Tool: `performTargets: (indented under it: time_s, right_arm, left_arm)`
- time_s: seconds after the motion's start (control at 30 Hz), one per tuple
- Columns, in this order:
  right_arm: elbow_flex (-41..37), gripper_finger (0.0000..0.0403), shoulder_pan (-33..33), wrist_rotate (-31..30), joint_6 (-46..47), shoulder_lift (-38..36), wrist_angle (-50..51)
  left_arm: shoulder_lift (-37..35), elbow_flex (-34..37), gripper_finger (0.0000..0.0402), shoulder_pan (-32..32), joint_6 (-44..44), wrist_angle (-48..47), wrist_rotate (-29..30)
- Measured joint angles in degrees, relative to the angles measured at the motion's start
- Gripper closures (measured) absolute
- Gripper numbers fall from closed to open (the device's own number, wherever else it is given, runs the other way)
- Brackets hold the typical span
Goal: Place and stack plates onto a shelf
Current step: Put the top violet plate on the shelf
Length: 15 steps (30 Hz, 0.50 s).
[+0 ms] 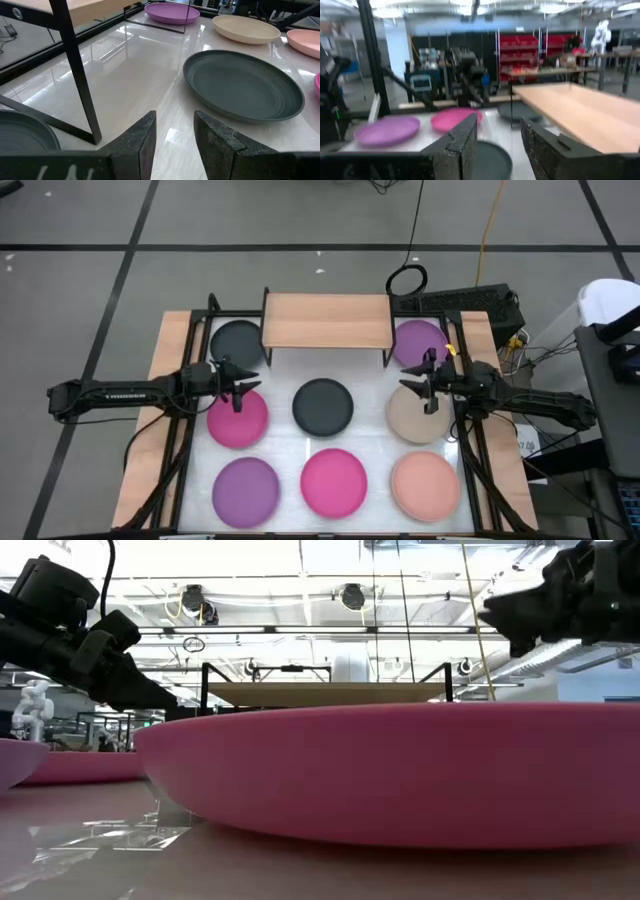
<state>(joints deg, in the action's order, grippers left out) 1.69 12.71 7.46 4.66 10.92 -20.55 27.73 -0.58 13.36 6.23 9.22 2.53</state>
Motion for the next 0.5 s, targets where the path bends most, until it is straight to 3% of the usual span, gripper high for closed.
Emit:
performTargets:
  time_s: [0.27,0.5]
  right_arm:
    - [3.1,0.0271,0.0,-0.6,-4.5,1.0,1.0]
    - [9.3,0.0271,0.0,-7.7,-8.8,6.2,8.1]
  left_arm:
    - [0.0,0.0,0.0266,0.0,0.0,0.0,0.0]
    - [0.0,0.0,0.0266,0.0,0.0,0.0,0.0]
